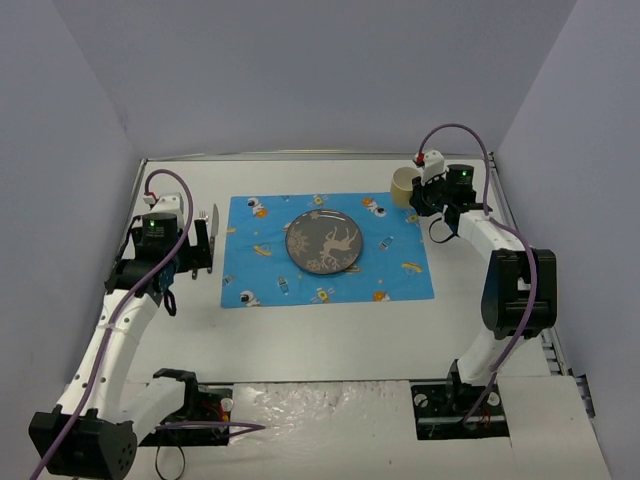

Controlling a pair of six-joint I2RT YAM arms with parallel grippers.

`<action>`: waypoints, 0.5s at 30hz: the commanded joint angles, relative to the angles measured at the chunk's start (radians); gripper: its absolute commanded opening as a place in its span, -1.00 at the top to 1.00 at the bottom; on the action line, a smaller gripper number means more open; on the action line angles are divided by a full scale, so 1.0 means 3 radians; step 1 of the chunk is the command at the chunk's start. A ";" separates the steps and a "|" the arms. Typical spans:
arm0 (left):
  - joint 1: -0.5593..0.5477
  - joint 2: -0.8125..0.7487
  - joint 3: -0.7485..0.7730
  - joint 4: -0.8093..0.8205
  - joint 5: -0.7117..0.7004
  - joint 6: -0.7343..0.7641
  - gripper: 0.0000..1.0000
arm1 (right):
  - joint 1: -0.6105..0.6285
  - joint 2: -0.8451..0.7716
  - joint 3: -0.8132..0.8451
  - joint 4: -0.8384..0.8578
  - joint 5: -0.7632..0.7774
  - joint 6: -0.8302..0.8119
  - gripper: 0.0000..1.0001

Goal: Set the dinner table for one person

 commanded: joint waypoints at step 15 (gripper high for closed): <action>0.0032 0.0001 0.0052 0.0222 -0.0048 0.0047 -0.94 | -0.0028 0.0392 0.0428 0.0609 -0.0205 -0.0121 1.00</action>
